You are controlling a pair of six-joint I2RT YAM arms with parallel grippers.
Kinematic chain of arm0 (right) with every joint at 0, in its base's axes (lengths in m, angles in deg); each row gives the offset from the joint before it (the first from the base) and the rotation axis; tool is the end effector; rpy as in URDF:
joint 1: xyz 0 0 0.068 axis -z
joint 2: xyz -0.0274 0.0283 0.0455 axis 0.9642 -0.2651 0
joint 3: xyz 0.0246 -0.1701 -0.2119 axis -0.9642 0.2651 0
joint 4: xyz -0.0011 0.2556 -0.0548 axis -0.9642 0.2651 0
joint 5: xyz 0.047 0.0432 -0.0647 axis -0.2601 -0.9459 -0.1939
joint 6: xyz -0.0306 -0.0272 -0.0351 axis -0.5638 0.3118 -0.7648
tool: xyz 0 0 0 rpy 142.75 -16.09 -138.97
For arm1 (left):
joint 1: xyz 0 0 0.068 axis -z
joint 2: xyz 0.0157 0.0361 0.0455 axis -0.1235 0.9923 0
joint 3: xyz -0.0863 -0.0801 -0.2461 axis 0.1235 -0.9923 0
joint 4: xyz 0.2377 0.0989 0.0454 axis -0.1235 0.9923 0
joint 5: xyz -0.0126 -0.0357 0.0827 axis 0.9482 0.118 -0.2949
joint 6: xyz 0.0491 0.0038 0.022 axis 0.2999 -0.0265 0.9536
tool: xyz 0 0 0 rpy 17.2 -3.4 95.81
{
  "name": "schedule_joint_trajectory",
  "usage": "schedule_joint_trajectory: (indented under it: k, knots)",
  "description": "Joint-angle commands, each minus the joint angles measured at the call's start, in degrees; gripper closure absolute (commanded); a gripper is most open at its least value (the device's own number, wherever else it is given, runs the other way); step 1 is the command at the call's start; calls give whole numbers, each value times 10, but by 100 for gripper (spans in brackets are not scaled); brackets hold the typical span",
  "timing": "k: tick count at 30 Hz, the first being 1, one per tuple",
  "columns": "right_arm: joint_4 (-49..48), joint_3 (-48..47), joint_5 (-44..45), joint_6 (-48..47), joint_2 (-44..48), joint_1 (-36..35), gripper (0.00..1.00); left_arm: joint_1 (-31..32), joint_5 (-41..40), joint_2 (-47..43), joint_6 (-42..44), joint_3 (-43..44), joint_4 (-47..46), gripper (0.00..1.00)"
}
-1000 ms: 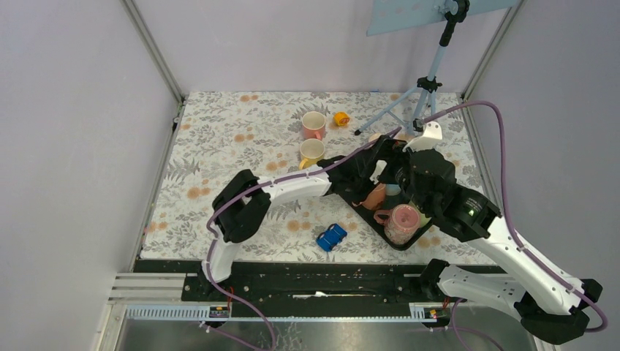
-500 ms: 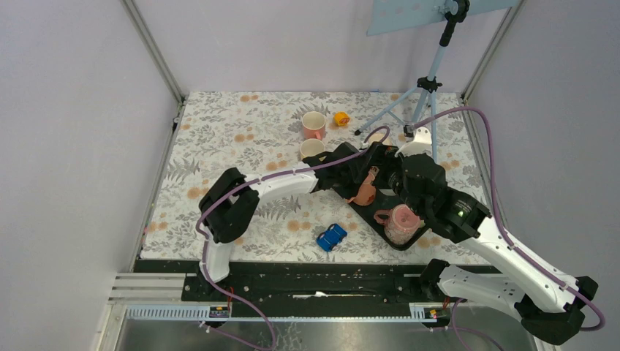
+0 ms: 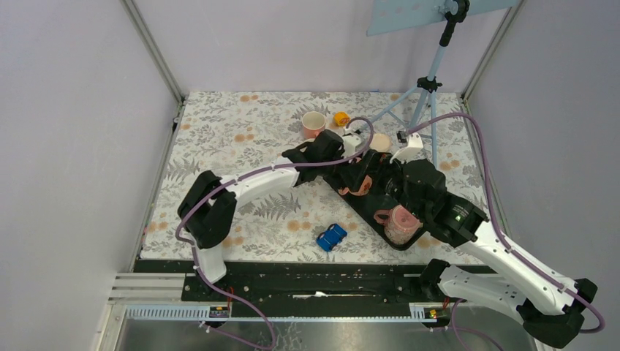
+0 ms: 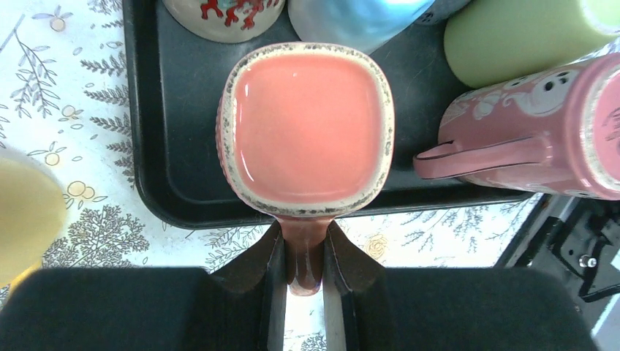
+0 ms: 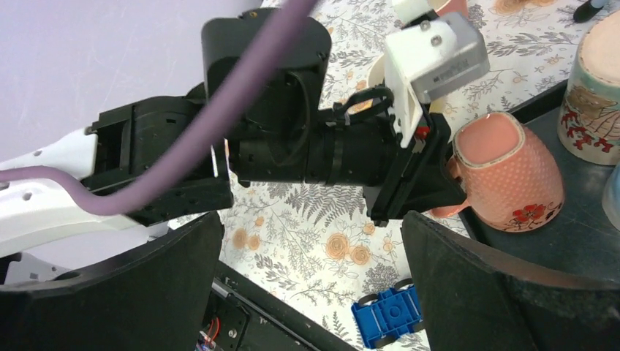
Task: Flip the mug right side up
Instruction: Turn over the cup on the tray.
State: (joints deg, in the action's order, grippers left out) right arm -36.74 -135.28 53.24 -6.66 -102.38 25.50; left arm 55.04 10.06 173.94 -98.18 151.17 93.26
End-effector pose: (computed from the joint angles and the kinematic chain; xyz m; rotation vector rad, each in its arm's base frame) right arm 0.1312 0.1381 0.3832 -0.0072 1.8080 0.8709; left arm 0.2714 -0.3135 0.2398 0.9383 2.2380 -0.7518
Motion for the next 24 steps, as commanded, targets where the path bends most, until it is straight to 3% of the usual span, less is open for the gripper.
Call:
schedule_joint_trajectory:
  k: [1,8,15,19,24]
  knots:
    - [-27,0,-39,5,6,-3,0,-14,36,-64,-18,0,-65,100]
    - [-47,21,-84,10,-5,-4,0,-46,56,-94,-30,0,-59,100]
    - [-128,41,-188,31,-57,2,0,-80,70,-122,-42,11,-47,100]
    - [-230,72,-291,76,-89,65,0,-102,74,-140,-53,16,-40,100]
    - [-425,147,-417,182,-107,167,0,-129,84,-159,-73,33,-32,100]
